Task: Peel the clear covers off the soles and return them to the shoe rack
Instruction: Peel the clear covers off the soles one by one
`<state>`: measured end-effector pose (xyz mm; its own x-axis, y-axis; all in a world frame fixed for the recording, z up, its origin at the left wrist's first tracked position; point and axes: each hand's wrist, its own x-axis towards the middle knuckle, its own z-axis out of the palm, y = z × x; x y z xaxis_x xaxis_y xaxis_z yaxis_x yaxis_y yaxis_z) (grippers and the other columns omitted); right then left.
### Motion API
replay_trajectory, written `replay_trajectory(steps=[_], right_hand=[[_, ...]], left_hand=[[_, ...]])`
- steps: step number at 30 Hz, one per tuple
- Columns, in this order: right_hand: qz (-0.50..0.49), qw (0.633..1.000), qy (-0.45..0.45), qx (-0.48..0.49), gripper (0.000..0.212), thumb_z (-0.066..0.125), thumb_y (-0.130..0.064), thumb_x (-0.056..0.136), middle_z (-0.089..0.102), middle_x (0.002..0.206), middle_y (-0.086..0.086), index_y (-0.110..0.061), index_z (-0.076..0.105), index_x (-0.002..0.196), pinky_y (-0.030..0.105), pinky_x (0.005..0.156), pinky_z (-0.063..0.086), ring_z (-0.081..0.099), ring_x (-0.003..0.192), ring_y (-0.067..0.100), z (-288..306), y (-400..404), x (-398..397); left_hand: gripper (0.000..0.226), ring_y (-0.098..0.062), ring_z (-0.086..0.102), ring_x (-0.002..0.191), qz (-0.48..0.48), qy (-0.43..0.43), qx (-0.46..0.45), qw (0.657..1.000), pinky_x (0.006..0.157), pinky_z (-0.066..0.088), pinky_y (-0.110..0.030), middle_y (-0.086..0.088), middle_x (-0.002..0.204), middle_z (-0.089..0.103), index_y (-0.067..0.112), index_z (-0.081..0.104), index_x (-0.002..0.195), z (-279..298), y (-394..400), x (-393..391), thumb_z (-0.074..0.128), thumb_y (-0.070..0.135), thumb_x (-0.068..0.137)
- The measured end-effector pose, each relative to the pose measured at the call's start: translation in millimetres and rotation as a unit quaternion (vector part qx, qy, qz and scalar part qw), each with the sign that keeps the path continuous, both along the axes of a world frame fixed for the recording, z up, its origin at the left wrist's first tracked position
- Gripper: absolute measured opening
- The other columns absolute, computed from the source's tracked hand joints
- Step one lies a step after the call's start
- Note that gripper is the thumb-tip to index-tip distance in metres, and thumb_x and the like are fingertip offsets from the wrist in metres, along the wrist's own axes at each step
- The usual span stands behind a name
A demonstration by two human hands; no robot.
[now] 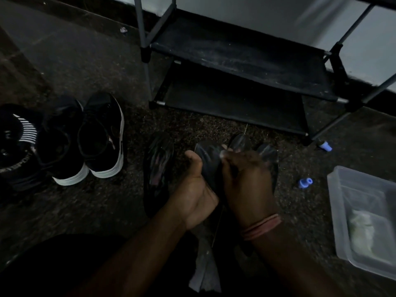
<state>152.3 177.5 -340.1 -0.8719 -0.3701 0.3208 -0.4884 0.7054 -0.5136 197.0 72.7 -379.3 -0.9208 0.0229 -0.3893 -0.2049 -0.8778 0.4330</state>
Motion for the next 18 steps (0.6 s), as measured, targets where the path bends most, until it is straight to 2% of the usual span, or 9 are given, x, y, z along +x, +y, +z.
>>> replay_trajectory(steps=[3, 5, 8, 11, 14, 16, 18], right_hand=[[0.068, 0.998, -0.013, 0.002, 0.015, 0.067, -0.009, 0.087, 0.066, 0.094, 0.009, -0.015, 0.076, 0.097, 0.027, 0.086, 0.050, 0.063, 0.096, 0.017, 2.5, -14.3, 20.1], [0.044, 0.999, -0.010, -0.014, 0.013, 0.067, -0.010, 0.087, 0.068, 0.094, 0.008, -0.015, 0.076, 0.094, 0.024, 0.086, 0.048, 0.065, 0.094, 0.017, -0.5, -7.3, 3.0], [-0.014, 1.000, 0.001, 0.001, 0.016, 0.065, -0.012, 0.089, 0.071, 0.097, 0.007, -0.016, 0.077, 0.099, 0.025, 0.083, 0.048, 0.065, 0.089, 0.018, -0.1, 6.8, -10.8], [0.057, 0.998, -0.036, 0.012, 0.014, 0.065, -0.010, 0.086, 0.068, 0.095, 0.008, -0.015, 0.076, 0.092, 0.026, 0.081, 0.049, 0.064, 0.087, 0.017, 4.2, -6.2, 11.8], [0.086, 0.995, -0.055, 0.001, 0.012, 0.066, -0.010, 0.084, 0.068, 0.090, 0.005, -0.017, 0.076, 0.088, 0.032, 0.078, 0.052, 0.065, 0.083, 0.016, 5.2, -12.5, 18.4], [0.059, 0.997, -0.051, -0.022, 0.014, 0.068, -0.010, 0.086, 0.070, 0.096, 0.005, -0.019, 0.078, 0.092, 0.021, 0.086, 0.049, 0.067, 0.093, 0.015, 3.3, -6.4, 7.4], [0.011, 0.999, -0.036, -0.018, 0.015, 0.069, -0.010, 0.087, 0.071, 0.097, 0.006, -0.019, 0.078, 0.096, 0.012, 0.084, 0.043, 0.067, 0.092, 0.015, 1.5, 1.7, -4.9]], left_hand=[[0.084, -0.018, 0.066, 0.122, -0.004, 0.009, -0.004, 1.000, 0.097, 0.056, -0.032, -0.007, 0.134, 0.068, 0.013, 0.061, 0.136, 3.5, -8.7, 1.0, 0.020, 0.074, 0.096], [0.082, -0.019, 0.064, 0.125, -0.003, 0.008, -0.013, 1.000, 0.102, 0.053, -0.033, -0.008, 0.136, 0.067, 0.012, 0.059, 0.137, 6.3, -4.8, 1.0, 0.021, 0.072, 0.096], [0.078, -0.018, 0.066, 0.122, -0.009, -0.012, -0.028, 1.000, 0.097, 0.056, -0.031, -0.007, 0.133, 0.068, 0.014, 0.060, 0.135, 1.2, 3.8, 0.6, 0.017, 0.068, 0.098], [0.084, -0.019, 0.060, 0.129, -0.010, -0.011, -0.031, 0.999, 0.104, 0.051, -0.033, -0.006, 0.141, 0.063, 0.014, 0.054, 0.144, 3.4, -2.9, 2.4, 0.016, 0.071, 0.097], [0.085, -0.019, 0.064, 0.125, -0.008, 0.001, -0.036, 0.999, 0.101, 0.054, -0.033, -0.007, 0.136, 0.066, 0.011, 0.056, 0.142, 3.2, -8.3, 1.6, 0.016, 0.072, 0.097], [0.084, -0.020, 0.058, 0.132, -0.005, -0.001, -0.042, 0.999, 0.111, 0.045, -0.036, -0.007, 0.141, 0.062, 0.011, 0.051, 0.146, 4.0, -3.6, 1.0, 0.016, 0.070, 0.098], [0.081, -0.019, 0.055, 0.136, -0.011, -0.015, -0.049, 0.999, 0.113, 0.044, -0.035, -0.007, 0.145, 0.059, 0.013, 0.048, 0.149, 1.0, 3.9, 1.3, 0.014, 0.068, 0.099]])
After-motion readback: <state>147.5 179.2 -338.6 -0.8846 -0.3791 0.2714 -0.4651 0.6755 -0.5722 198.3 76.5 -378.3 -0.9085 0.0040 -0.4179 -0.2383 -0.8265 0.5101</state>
